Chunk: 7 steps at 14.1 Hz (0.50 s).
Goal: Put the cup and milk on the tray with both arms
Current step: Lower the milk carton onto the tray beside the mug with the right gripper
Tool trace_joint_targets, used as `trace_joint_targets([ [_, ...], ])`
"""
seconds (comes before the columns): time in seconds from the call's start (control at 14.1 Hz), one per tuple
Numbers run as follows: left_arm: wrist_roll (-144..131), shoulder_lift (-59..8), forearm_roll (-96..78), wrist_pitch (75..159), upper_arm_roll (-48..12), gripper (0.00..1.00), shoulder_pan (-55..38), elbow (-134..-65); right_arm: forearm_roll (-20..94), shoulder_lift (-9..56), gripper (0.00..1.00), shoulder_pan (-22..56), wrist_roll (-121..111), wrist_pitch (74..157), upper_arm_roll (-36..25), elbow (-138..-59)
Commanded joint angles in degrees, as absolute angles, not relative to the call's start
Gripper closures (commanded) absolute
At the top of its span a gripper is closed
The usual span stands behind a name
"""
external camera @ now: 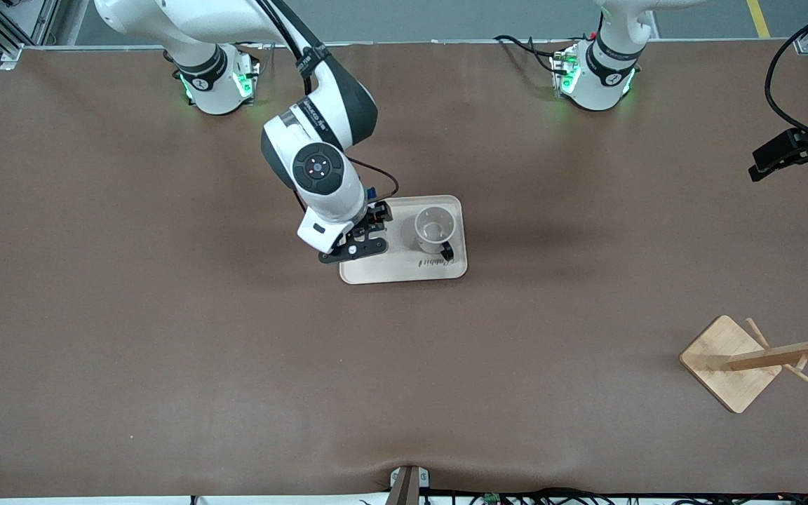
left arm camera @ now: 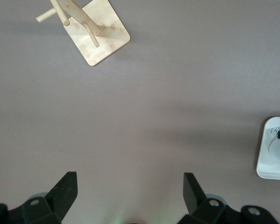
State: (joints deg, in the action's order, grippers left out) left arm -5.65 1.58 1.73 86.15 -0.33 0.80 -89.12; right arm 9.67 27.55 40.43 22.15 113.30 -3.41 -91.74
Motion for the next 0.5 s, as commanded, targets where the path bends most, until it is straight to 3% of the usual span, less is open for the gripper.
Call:
trace_joint_targets([
  [0.0,-4.7,2.0,0.8,86.6,-0.2,0.0,0.7,-89.6,8.8,26.9,0.0,38.8,21.7,112.9,-3.1,-88.9],
  [0.43,-4.7,2.0,0.8,86.6,-0.2,0.0,0.9,-90.0,8.6,26.2,0.0,34.7,21.8,111.6,-5.4,-80.7],
])
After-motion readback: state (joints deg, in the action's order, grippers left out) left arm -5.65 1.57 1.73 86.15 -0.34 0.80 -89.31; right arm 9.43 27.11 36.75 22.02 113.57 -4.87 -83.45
